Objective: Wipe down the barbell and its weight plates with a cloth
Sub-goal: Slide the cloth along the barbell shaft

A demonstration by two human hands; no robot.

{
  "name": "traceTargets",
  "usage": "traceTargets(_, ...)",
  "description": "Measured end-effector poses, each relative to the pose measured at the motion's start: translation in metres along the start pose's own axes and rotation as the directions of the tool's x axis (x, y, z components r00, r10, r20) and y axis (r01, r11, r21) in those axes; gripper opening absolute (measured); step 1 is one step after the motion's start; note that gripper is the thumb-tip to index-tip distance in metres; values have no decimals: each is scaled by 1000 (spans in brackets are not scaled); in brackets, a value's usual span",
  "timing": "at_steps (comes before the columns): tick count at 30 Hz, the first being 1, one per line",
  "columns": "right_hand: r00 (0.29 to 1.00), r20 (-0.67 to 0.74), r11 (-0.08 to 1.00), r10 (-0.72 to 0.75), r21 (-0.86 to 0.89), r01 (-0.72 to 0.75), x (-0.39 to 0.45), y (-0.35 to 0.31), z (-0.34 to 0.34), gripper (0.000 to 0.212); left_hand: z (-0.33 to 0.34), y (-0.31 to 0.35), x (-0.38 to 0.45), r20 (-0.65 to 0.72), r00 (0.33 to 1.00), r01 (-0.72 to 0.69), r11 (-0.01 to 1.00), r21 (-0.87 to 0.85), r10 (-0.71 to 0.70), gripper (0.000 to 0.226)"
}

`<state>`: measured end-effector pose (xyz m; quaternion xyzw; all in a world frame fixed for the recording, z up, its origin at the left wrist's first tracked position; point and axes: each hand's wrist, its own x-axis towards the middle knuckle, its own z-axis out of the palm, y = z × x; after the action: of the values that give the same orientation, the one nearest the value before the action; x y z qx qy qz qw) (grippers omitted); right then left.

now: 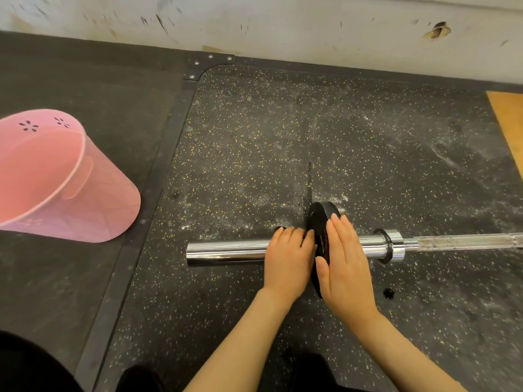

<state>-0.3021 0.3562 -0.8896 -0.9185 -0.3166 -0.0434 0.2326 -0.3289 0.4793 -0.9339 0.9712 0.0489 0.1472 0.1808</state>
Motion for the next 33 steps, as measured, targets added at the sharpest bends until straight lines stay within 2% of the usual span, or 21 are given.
traceTargets(3,996,77,997,-42,-54,46,1,1,-12,60,-2,-7,1,55,996,-70,998,-4,70,34)
traceTargets(5,980,180,987,-89,-114,111,4,4,-26,62,-5,-17,0,84,990,-112,994,3,112,36)
traceTargets(9,921,364,949,-140,-216,230,14,16,-60,63,-8,-26,3,128,986,-109,994,-1,108,37)
traceTargets(12,896,414,911,-163,-285,298,30,20,-77,64,-11,-28,6,131,984,-121,993,-7,121,36)
traceTargets(14,910,389,918,-143,-293,269,44,19,-79,64,-12,-32,10,150,978,-145,989,-11,145,37)
traceTargets(18,945,323,974,-40,-200,109,68,12,-60,62,-16,-36,17,212,962,-172,985,-27,174,39)
traceTargets(23,923,381,998,51,-47,-35,78,8,-30,57,-22,-31,21,296,948,-119,993,-19,119,39)
traceTargets(29,932,355,997,71,-46,-58,65,4,-27,58,-33,-33,12,324,937,-133,991,-7,128,40)
traceTargets(33,942,326,996,79,-70,-60,49,-2,-27,61,-54,-49,-12,223,972,-86,994,65,70,37)
